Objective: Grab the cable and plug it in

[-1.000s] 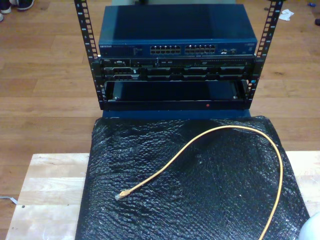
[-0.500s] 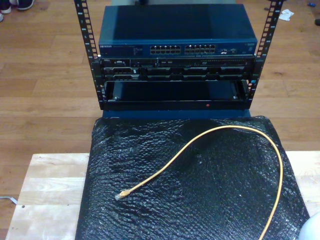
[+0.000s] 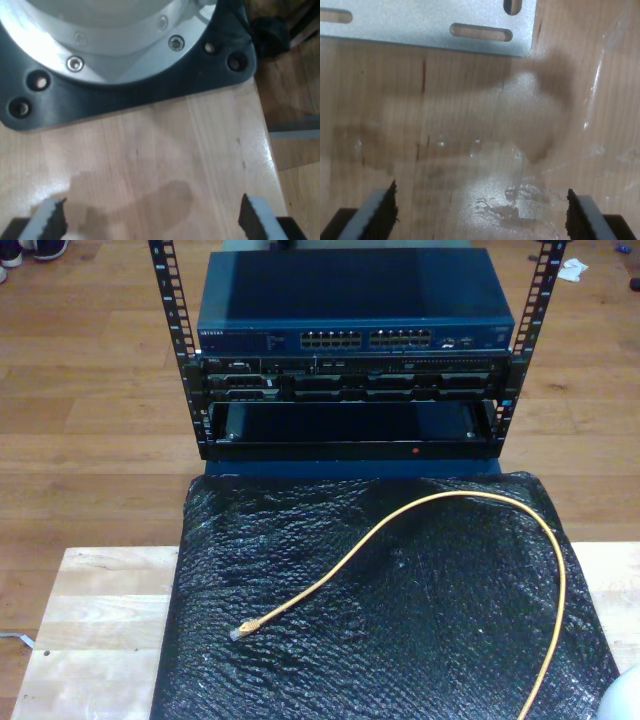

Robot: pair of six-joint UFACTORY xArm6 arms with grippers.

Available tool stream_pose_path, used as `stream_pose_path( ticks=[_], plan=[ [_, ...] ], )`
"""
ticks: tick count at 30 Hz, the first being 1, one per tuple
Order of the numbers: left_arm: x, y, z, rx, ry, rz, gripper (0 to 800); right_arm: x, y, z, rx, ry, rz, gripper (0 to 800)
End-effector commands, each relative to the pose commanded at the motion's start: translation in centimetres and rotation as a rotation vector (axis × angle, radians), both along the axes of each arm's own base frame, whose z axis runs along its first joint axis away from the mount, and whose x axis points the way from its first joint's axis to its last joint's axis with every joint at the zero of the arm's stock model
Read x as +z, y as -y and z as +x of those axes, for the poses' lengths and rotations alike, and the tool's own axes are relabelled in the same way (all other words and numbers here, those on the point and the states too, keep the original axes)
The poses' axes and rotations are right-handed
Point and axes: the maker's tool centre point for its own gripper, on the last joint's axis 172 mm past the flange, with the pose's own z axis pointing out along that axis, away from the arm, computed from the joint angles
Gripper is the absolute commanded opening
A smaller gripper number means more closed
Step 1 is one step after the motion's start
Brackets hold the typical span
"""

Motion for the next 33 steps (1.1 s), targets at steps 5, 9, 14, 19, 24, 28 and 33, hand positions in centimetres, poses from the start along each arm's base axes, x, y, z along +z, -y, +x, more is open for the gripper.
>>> stream_pose_path(
  ticks=[5,9,14,19,24,28,33],
  plan=[
    [0.0,0.0,0.0,0.000,0.000,-0.001,800,0.0,0.0,0.0,0.000,0.000,0.000,797],
    [0.0,0.0,0.0,0.000,0.000,-0.001,800,0.0,0.0,0.0,0.001,-0.001,0.000,797],
    [0.0,0.0,0.0,-0.003,0.001,-0.002,800,0.0,0.0,0.0,0.001,-0.001,0.000,797],
    [0.0,0.0,0.0,-0.001,0.000,-0.002,800,0.1,0.1,0.0,0.000,-0.001,-0.003,798],
    [0.0,0.1,0.0,-0.003,-0.002,-0.004,800,0.2,0.3,0.0,0.001,-0.001,-0.006,798],
    [0.1,0.3,-0.1,-0.001,-0.005,-0.011,800,0.7,0.7,0.1,0.003,0.002,-0.014,797],
    [1.0,-0.3,-0.1,0.004,-0.009,-0.015,800,1.2,1.1,0.2,0.003,0.004,-0.026,798]
  ],
)
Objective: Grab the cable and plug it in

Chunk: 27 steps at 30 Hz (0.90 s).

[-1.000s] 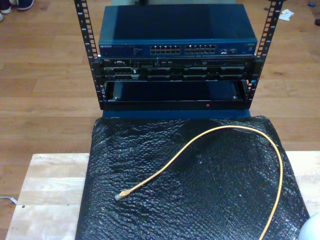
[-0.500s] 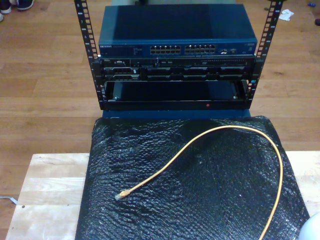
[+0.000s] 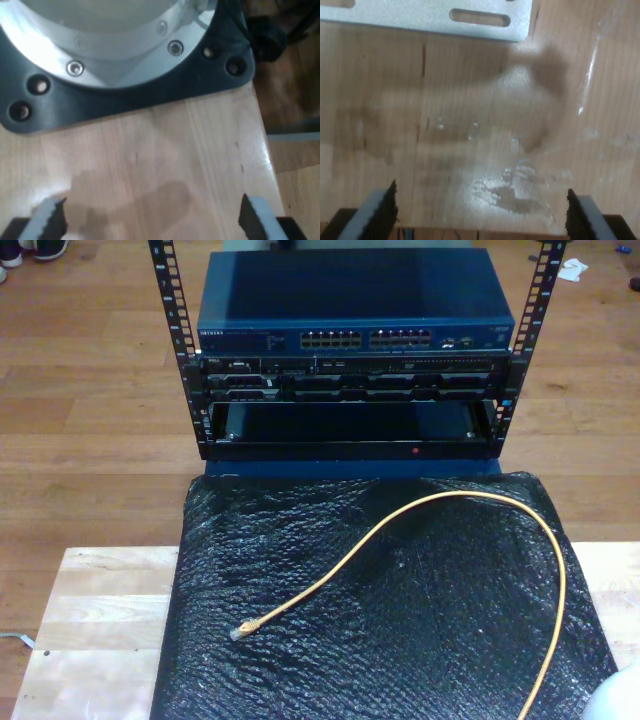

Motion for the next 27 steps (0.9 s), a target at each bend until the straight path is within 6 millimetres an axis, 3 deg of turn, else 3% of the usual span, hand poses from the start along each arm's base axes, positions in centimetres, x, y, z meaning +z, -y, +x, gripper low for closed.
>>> stream_pose_path(
  ticks=[12,17,27],
  plan=[
    [2.6,-0.4,-0.1,0.021,-0.028,-0.040,800,3.7,0.1,0.6,-0.003,0.010,0.086,797],
    [4.3,-0.8,0.0,0.041,-0.040,-0.057,800,6.7,0.6,0.9,-0.040,0.005,0.128,797],
    [7.7,-1.0,2.7,0.047,-0.014,-0.102,800,11.5,1.7,1.7,-0.203,-0.024,0.199,797]
  ],
)
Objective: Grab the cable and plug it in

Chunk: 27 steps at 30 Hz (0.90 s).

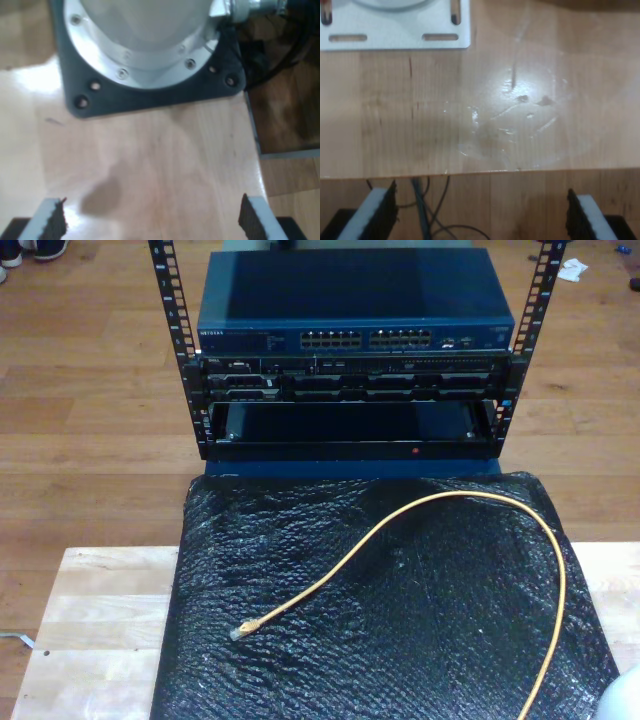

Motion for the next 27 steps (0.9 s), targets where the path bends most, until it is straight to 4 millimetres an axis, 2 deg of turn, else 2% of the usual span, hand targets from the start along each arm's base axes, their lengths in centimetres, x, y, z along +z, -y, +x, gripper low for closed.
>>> stream_pose_path(
  ticks=[4,7,12,16,21,27],
  plan=[
    [1.4,0.7,1.2,0.001,0.007,-0.034,800,1.3,0.4,0.3,-0.058,-0.019,0.012,797],
    [2.6,0.5,2.4,0.026,0.019,-0.035,800,2.2,1.0,0.8,-0.092,-0.028,0.004,797],
    [4.9,1.3,5.2,0.039,0.023,-0.058,800,4.1,1.6,3.7,-0.159,0.024,0.038,796],
    [6.7,2.4,7.1,0.048,-0.008,-0.075,800,5.7,2.4,4.6,-0.240,0.016,0.047,794],
    [7.5,3.5,8.5,0.069,-0.057,-0.066,800,7.2,3.1,7.5,-0.307,0.005,0.078,794],
    [7.5,4.7,9.8,0.099,-0.063,-0.083,800,9.6,2.1,10.5,-0.376,-0.020,0.211,794]
  ],
)
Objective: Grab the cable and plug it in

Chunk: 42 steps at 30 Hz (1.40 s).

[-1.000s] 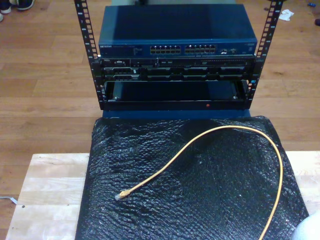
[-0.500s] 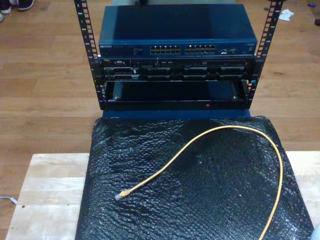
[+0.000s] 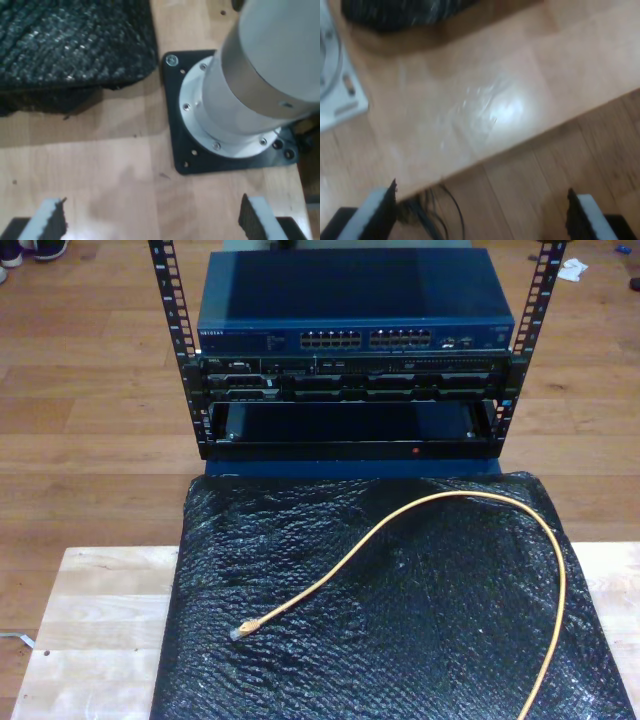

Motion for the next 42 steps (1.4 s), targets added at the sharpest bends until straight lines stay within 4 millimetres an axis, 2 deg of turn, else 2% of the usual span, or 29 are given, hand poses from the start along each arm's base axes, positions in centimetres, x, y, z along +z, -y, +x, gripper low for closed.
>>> stream_pose_path(
  ticks=[9,16,23,28,31,36,42],
  plan=[
    [0.3,1.5,1.9,0.050,0.020,-0.039,800,3.2,-2.2,3.1,-0.023,0.035,0.116,791],
    [0.0,2.9,2.2,0.057,-0.038,-0.033,800,4.3,-3.9,5.8,-0.013,0.029,0.142,791],
    [0.1,3.7,2.9,0.048,-0.046,-0.032,800,6.4,-5.0,8.7,0.005,0.043,0.138,791],
    [0.3,5.2,4.1,0.058,-0.037,-0.062,800,7.3,-7.0,11.3,0.040,0.039,0.163,791],
    [-0.5,6.2,3.9,0.072,-0.055,-0.090,800,8.0,-8.1,12.8,0.074,0.054,0.174,792],
    [-1.2,5.8,4.1,0.084,-0.045,-0.072,800,8.9,-10.2,15.0,0.126,0.042,0.160,792],
    [-1.5,5.7,4.2,0.088,-0.043,-0.069,800,9.2,-13.6,19.0,0.201,0.016,0.135,792]
  ],
)
